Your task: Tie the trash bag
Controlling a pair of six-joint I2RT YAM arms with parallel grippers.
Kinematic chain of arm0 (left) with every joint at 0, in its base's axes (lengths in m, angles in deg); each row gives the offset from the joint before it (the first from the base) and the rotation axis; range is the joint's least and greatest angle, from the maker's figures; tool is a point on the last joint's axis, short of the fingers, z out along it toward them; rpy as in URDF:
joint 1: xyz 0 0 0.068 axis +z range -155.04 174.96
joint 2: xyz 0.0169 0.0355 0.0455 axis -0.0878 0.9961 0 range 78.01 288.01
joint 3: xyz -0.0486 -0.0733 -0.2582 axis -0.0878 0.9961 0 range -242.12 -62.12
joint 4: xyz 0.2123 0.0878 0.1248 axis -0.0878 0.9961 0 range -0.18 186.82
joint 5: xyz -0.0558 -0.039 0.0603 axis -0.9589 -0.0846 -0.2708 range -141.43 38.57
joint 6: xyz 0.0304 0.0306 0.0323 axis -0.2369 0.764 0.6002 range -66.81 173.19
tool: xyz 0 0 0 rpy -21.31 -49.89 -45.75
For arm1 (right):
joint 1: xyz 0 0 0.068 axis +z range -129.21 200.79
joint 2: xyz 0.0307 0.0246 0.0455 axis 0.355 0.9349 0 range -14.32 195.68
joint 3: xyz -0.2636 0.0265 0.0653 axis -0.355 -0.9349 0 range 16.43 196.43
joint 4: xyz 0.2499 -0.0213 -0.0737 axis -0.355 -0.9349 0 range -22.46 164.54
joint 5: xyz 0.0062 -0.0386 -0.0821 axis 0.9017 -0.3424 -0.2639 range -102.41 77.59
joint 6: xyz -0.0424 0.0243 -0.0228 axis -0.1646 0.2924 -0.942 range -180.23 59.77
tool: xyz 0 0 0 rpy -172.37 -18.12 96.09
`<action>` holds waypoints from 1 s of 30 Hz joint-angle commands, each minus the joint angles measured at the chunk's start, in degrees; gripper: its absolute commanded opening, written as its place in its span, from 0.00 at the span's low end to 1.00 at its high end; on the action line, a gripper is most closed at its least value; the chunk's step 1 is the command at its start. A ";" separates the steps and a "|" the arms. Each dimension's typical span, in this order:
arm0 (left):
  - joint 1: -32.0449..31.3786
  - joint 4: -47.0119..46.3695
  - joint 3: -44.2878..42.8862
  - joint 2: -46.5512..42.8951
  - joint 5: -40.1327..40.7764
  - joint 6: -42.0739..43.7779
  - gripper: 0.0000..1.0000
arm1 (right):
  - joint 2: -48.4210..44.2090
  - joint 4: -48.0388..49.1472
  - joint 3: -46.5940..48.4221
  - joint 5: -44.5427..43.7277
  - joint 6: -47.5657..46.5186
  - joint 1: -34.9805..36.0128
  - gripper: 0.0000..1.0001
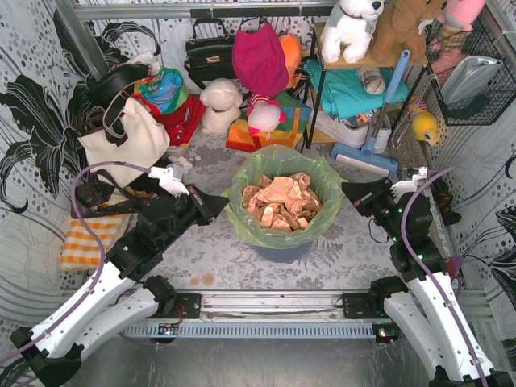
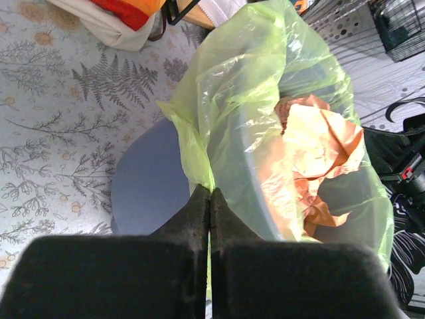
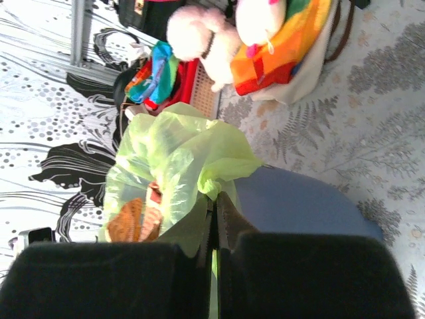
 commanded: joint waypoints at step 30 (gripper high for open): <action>0.45 -6.96 -8.16 5.01 -20.18 6.36 0.00 | 9.49 7.62 10.12 24.20 -9.16 -0.13 0.00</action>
